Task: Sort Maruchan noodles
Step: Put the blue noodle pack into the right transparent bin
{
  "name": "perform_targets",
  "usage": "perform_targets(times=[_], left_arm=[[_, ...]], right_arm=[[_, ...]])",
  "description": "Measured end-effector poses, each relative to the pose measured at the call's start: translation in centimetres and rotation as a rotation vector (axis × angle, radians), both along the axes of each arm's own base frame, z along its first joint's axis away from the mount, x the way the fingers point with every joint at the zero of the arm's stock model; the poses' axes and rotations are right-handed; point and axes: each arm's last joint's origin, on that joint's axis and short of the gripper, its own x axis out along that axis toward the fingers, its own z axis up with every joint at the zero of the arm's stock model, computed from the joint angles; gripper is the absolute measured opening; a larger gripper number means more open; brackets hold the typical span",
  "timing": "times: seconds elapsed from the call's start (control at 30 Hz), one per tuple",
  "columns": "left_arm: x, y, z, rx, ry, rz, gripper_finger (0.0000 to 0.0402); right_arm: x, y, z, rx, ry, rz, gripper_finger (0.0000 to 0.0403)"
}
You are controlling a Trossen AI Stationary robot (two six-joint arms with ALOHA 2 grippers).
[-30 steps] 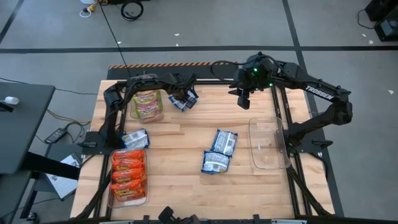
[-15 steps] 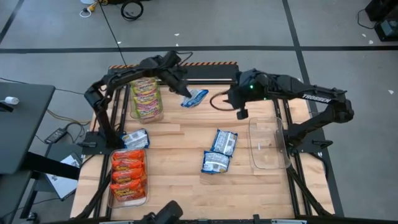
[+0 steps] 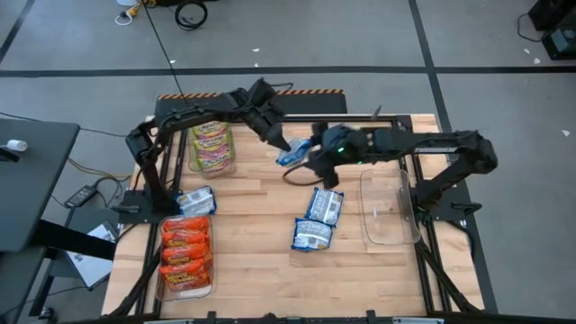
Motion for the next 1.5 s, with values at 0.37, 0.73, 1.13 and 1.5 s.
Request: perform_targets(times=[0.37,0.73,1.13,1.5], left_arm=[[1.9,-3.4,-0.1,0.058,0.028,-0.044,0.0009],[2.3,-3.3,0.2,0.085,-0.021,-0.045,0.002],[1.3,0.6,1.6,0.222,-0.145,0.109,0.0124],[-4.3,1.0,5.7,0.478,0.003,0.283,0.0177]], right_arm=[[2.5,1.4,-4.7,-0.072,0.238,0.034,0.0221],[2.2,0.6,-4.1,-0.036,0.207,0.003,0.0124],[0.9,-1.5,-3.6,0.131,0.225,0.032,0.0028],[-5.6,-3.1,-0.2,0.47,0.224,-0.199,0.0023]])
